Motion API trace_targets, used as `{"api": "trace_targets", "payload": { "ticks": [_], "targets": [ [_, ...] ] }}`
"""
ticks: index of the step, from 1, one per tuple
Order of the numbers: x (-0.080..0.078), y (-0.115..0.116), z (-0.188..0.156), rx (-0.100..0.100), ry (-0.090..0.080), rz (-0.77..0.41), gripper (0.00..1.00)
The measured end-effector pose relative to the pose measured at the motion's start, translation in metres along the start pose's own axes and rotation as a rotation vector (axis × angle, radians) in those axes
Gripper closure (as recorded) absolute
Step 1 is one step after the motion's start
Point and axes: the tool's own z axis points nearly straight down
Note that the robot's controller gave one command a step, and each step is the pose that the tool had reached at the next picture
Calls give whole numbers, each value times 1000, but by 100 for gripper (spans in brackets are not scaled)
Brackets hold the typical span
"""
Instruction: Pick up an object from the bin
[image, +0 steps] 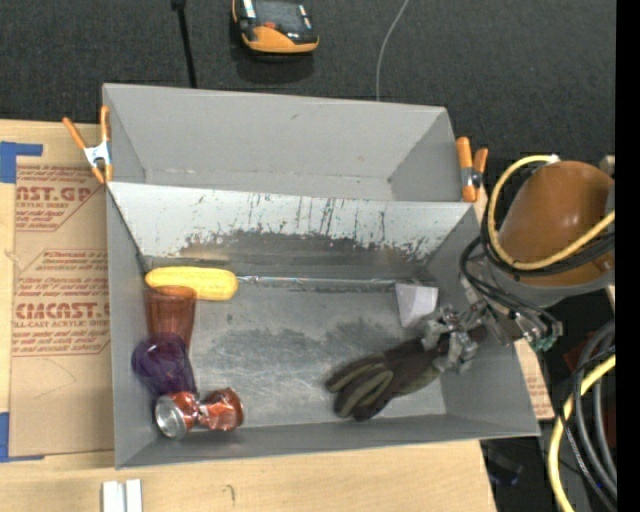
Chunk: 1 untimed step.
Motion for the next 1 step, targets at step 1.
{"api": "trace_targets", "payload": {
  "ticks": [1],
  "targets": [
    [8, 5, -68, 0, 0, 5, 100]
  ]
}}
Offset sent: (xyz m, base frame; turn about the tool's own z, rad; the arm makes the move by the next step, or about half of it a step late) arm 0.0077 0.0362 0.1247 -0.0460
